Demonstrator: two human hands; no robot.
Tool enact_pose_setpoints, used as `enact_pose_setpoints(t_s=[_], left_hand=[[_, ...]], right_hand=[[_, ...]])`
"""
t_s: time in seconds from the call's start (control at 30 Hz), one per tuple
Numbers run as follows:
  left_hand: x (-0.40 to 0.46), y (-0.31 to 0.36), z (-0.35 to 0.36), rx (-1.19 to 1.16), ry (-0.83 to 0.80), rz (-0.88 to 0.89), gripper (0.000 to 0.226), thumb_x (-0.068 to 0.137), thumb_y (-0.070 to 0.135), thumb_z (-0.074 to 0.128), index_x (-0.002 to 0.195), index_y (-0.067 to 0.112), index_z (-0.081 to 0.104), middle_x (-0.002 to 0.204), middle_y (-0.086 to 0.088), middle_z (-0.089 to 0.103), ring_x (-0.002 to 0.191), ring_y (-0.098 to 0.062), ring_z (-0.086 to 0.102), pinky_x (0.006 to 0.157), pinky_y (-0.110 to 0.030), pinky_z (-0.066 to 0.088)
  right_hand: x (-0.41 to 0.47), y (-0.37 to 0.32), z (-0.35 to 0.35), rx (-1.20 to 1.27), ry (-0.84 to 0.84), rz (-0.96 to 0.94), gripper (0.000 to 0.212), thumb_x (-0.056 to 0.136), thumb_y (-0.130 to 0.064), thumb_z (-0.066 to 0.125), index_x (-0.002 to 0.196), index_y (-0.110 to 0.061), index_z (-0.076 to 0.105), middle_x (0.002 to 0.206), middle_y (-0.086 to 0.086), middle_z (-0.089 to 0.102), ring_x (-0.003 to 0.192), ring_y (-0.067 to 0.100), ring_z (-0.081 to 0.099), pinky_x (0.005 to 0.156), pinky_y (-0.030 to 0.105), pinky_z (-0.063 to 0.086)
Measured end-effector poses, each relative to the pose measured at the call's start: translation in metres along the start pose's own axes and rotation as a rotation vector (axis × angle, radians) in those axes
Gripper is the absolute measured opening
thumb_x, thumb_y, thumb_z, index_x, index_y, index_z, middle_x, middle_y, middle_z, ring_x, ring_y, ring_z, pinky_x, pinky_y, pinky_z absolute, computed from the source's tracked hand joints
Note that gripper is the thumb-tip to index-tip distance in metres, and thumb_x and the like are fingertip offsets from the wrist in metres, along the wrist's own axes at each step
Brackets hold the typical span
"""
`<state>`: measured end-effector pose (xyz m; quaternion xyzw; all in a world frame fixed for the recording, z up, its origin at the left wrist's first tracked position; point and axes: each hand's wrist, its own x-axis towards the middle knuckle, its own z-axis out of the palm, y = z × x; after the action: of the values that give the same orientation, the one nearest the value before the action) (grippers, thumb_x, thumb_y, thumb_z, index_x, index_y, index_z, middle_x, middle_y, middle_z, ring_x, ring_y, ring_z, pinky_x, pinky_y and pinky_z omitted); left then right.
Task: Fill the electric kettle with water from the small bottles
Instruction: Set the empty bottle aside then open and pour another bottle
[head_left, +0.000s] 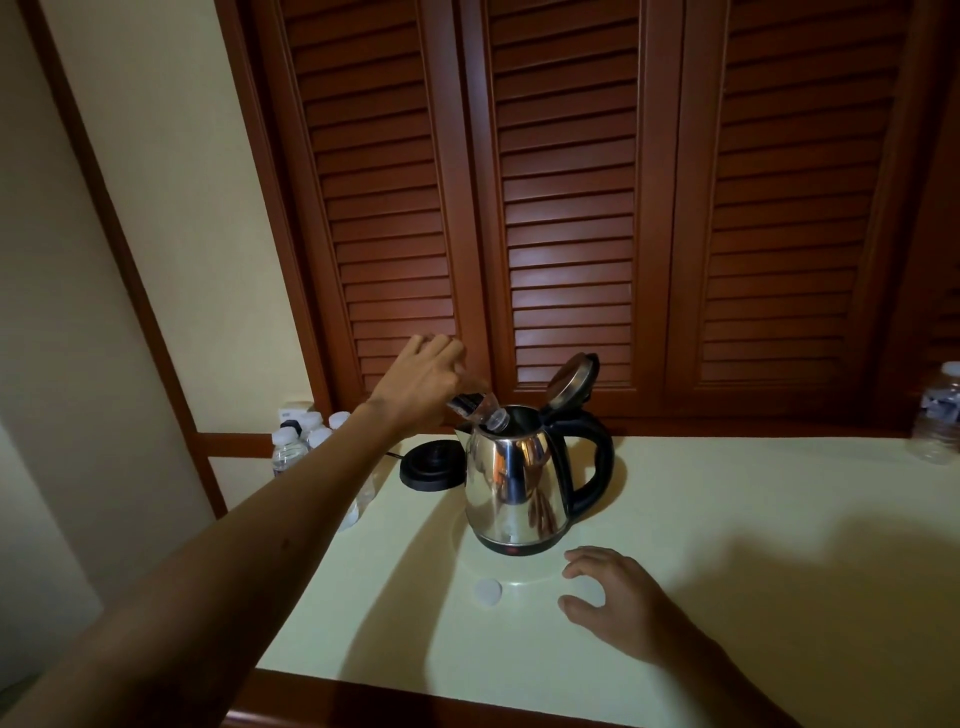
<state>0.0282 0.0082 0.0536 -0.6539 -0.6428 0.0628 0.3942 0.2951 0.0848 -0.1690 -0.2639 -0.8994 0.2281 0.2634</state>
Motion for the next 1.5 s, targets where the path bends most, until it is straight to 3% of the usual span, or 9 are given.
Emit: enact_pose_setpoints(t_s=[0.27, 0.6, 0.67, 0.73, 0.87, 0.97, 1.07, 1.33, 1.5], left_hand=[[-0.021, 0.005, 0.009, -0.133, 0.026, -0.212, 0.056, 0.08, 0.034, 0.077, 0.133, 0.038, 0.057, 0.114, -0.008, 0.055, 0.106, -0.026, 0.047, 0.085, -0.039, 0.035], [-0.079, 0.052, 0.036, -0.704, 0.081, -0.683, 0.069, 0.076, 0.031, 0.081, 0.139, 0.034, 0.052, 0.112, -0.006, 0.068, 0.104, -0.027, 0.054, 0.088, -0.044, 0.046], [-0.095, 0.068, 0.04, -0.882, 0.106, -0.754, 0.073, 0.073, 0.029, 0.084, 0.139, 0.031, 0.053, 0.109, 0.001, 0.071, 0.096, -0.018, 0.06, 0.086, -0.032, 0.05], [-0.111, 0.084, 0.038, -1.069, 0.129, -0.853, 0.071, 0.074, 0.022, 0.086, 0.138, 0.026, 0.055, 0.108, 0.009, 0.066, 0.087, -0.002, 0.058, 0.074, -0.007, 0.045], [-0.139, 0.113, 0.039, -1.328, 0.125, -1.046, 0.073, 0.075, 0.022, 0.085, 0.14, 0.027, 0.052, 0.116, 0.003, 0.065, 0.095, -0.005, 0.059, 0.069, -0.009, 0.046], [-0.154, 0.127, 0.04, -1.445, 0.181, -1.099, 0.07, 0.076, 0.017, 0.084, 0.139, 0.027, 0.053, 0.129, 0.002, 0.065, 0.109, -0.012, 0.062, 0.08, -0.021, 0.054], [-0.162, 0.134, 0.038, -1.542, 0.234, -1.141, 0.07, 0.077, 0.014, 0.083, 0.138, 0.032, 0.052, 0.129, 0.006, 0.064, 0.113, -0.014, 0.063, 0.078, -0.018, 0.055], [-0.176, 0.145, 0.032, -1.54, 0.153, -1.034, 0.08, 0.08, 0.014, 0.081, 0.141, 0.04, 0.037, 0.125, 0.015, 0.058, 0.108, -0.005, 0.062, 0.08, -0.016, 0.056], [-0.176, 0.145, 0.032, -1.546, 0.166, -1.035, 0.077, 0.08, 0.014, 0.081, 0.136, 0.044, 0.038, 0.126, 0.017, 0.057, 0.106, 0.0, 0.061, 0.079, -0.015, 0.055]], right_hand=[[0.002, 0.002, -0.001, -0.027, -0.018, 0.004, 0.039, 0.079, -0.05, 0.066, 0.111, -0.027, 0.066, 0.132, -0.018, 0.054, 0.124, -0.005, 0.043, 0.103, 0.011, 0.026], [0.002, 0.0, -0.001, -0.047, -0.051, 0.046, 0.038, 0.081, -0.048, 0.066, 0.114, -0.029, 0.064, 0.135, -0.018, 0.052, 0.124, -0.004, 0.041, 0.104, 0.014, 0.028], [0.003, 0.0, -0.001, -0.047, -0.071, 0.061, 0.039, 0.081, -0.048, 0.067, 0.115, -0.029, 0.064, 0.135, -0.017, 0.052, 0.125, -0.003, 0.042, 0.106, 0.018, 0.03], [0.003, -0.001, -0.001, -0.042, -0.077, 0.07, 0.038, 0.081, -0.047, 0.067, 0.114, -0.028, 0.065, 0.135, -0.015, 0.053, 0.125, 0.0, 0.044, 0.107, 0.02, 0.033], [0.002, -0.004, -0.003, -0.033, -0.08, 0.077, 0.036, 0.082, -0.043, 0.069, 0.113, -0.025, 0.066, 0.134, -0.014, 0.054, 0.124, 0.003, 0.046, 0.106, 0.022, 0.034], [0.002, -0.006, -0.006, -0.005, -0.083, 0.068, 0.034, 0.082, -0.04, 0.07, 0.111, -0.022, 0.067, 0.132, -0.011, 0.056, 0.123, 0.005, 0.048, 0.106, 0.024, 0.036], [0.001, -0.006, -0.007, 0.008, -0.085, 0.063, 0.033, 0.08, -0.037, 0.072, 0.109, -0.021, 0.068, 0.13, -0.008, 0.059, 0.121, 0.006, 0.05, 0.105, 0.025, 0.038], [0.008, -0.021, 0.003, -0.05, -0.072, 0.128, 0.04, 0.081, -0.038, 0.071, 0.115, -0.018, 0.065, 0.127, -0.004, 0.061, 0.118, 0.012, 0.053, 0.102, 0.029, 0.043], [0.023, -0.063, 0.017, -0.047, -0.136, -0.028, 0.048, 0.083, -0.05, 0.063, 0.122, -0.021, 0.062, 0.118, -0.008, 0.063, 0.106, 0.009, 0.058, 0.093, 0.033, 0.049]])
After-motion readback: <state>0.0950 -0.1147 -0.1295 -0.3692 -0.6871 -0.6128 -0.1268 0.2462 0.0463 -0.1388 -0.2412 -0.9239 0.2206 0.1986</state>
